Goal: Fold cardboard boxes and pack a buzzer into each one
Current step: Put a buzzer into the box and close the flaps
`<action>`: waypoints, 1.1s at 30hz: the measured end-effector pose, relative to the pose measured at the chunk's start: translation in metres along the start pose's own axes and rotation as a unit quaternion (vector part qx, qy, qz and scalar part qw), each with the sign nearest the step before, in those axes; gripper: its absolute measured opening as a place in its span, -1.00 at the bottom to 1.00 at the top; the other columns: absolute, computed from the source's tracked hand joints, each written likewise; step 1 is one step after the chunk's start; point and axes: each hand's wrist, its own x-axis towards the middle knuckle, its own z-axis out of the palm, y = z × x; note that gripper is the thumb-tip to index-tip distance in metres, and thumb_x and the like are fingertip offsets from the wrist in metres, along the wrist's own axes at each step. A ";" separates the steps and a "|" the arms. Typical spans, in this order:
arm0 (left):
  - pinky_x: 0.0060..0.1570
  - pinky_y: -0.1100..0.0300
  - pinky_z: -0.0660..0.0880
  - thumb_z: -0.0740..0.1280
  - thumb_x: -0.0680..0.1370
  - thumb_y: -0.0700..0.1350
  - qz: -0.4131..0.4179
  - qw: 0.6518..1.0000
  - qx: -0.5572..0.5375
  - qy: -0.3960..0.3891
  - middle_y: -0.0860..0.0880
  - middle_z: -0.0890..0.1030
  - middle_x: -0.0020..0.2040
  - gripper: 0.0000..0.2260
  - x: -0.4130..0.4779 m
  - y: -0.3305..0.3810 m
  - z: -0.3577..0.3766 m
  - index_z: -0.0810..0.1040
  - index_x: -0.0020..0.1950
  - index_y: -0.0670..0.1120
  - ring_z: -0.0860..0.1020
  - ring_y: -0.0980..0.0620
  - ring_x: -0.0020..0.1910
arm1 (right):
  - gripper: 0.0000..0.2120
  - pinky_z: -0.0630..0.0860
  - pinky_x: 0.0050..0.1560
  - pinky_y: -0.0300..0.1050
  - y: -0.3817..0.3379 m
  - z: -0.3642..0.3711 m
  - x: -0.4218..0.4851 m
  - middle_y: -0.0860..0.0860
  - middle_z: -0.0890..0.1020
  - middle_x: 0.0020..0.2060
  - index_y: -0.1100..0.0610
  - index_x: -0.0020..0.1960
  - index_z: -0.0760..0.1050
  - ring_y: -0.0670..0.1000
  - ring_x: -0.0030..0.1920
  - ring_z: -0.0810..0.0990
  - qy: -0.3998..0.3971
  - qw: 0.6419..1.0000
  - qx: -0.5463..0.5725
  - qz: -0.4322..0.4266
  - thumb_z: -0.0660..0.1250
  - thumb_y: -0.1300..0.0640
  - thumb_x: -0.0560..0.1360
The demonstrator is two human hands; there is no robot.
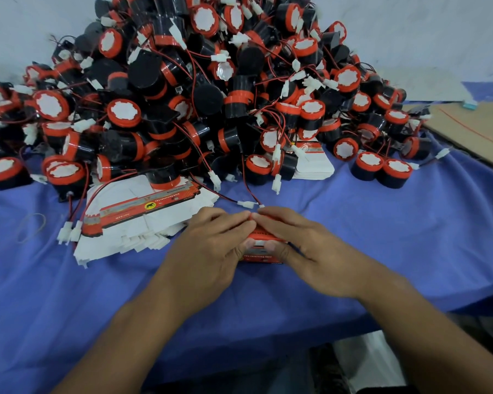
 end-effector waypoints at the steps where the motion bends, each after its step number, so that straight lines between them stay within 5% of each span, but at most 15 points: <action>1: 0.08 -0.06 0.55 0.21 0.62 -0.06 0.008 1.000 0.010 -0.003 -0.11 0.65 0.21 -0.65 -0.001 0.000 0.000 0.63 0.24 -0.23 0.56 -0.19 0.06 | -0.49 0.34 0.47 -0.07 0.000 0.002 -0.001 -0.10 0.25 0.54 0.03 0.60 0.22 -0.12 0.52 0.27 -0.004 1.000 -0.007 -0.002 0.11 -0.06 0.69; 10: 0.40 -0.09 0.38 0.18 0.64 -0.05 0.016 1.000 -0.010 -0.019 -0.06 0.55 0.36 -0.63 -0.007 -0.003 -0.001 0.55 0.36 -0.19 0.35 -0.25 0.47 | -0.47 0.37 0.46 -0.01 0.003 0.009 -0.004 -0.11 0.17 0.60 -0.03 0.63 0.15 -0.10 0.56 0.23 0.025 0.999 -0.017 -0.029 0.05 -0.13 0.69; 14: 0.17 -0.21 0.55 0.40 0.48 -0.40 0.018 1.000 -0.015 0.018 -0.16 0.62 0.25 -0.65 -0.007 -0.003 0.007 0.61 0.26 -0.26 0.51 -0.25 0.33 | -0.50 0.39 0.44 -0.01 0.004 0.012 -0.002 -0.06 0.23 0.58 0.02 0.61 0.21 -0.07 0.54 0.27 0.046 0.998 -0.010 -0.032 0.06 -0.09 0.70; 16: 0.14 -0.12 0.59 0.45 0.41 -0.49 -0.021 0.997 -0.055 0.042 -0.14 0.63 0.23 -0.60 -0.008 -0.001 0.010 0.63 0.22 -0.25 0.55 -0.18 0.29 | -0.50 0.39 0.44 -0.07 0.004 0.014 -0.001 -0.03 0.24 0.56 0.02 0.61 0.20 -0.08 0.54 0.27 0.057 0.998 0.003 -0.032 0.06 -0.06 0.70; 20: 0.17 0.06 0.52 0.35 0.52 -0.36 -0.009 0.994 -0.080 0.079 -0.14 0.66 0.18 -0.77 -0.006 -0.003 0.009 0.66 0.15 -0.28 0.56 -0.16 0.25 | -0.56 0.43 0.33 -0.27 0.004 0.014 -0.001 -0.04 0.25 0.53 -0.03 0.57 0.29 -0.11 0.43 0.36 0.078 0.996 0.023 -0.039 0.11 -0.01 0.70; 23: 0.19 0.09 0.50 0.35 0.53 -0.31 0.023 0.996 -0.052 0.073 -0.19 0.65 0.17 -0.79 -0.005 -0.006 0.007 0.66 0.13 -0.31 0.56 -0.16 0.23 | -0.59 0.49 0.31 -0.19 0.005 0.014 -0.001 -0.03 0.27 0.52 0.01 0.53 0.38 -0.04 0.42 0.39 0.086 0.995 0.014 -0.045 0.14 0.00 0.70; 27: 0.27 0.15 0.47 0.38 0.51 -0.29 0.035 0.997 -0.059 0.038 -0.13 0.63 0.22 -0.75 -0.009 -0.008 0.004 0.65 0.17 -0.28 0.53 -0.06 0.31 | -0.61 0.43 0.28 -0.35 0.004 0.016 0.001 0.02 0.31 0.51 0.07 0.49 0.44 -0.10 0.42 0.36 0.101 0.993 -0.022 -0.062 0.19 0.04 0.68; 31: 0.30 0.42 0.37 0.39 0.55 -0.27 -0.061 0.980 -0.186 0.035 0.20 0.54 0.27 -0.80 -0.011 -0.010 -0.001 0.66 0.16 -0.19 0.41 0.26 0.38 | -0.62 0.50 0.25 -0.23 0.005 0.016 0.003 0.02 0.39 0.47 0.07 0.46 0.48 -0.08 0.38 0.44 0.107 0.992 -0.025 -0.055 0.21 0.02 0.67; 33: 0.25 0.47 0.38 0.41 0.54 -0.28 -0.069 0.979 -0.187 0.039 0.14 0.58 0.23 -0.84 -0.010 -0.012 -0.001 0.66 0.11 -0.19 0.42 0.28 0.35 | -0.60 0.52 0.27 -0.16 0.005 0.017 0.003 0.01 0.41 0.46 0.06 0.46 0.48 -0.06 0.39 0.45 0.107 0.992 -0.030 -0.052 0.21 -0.02 0.67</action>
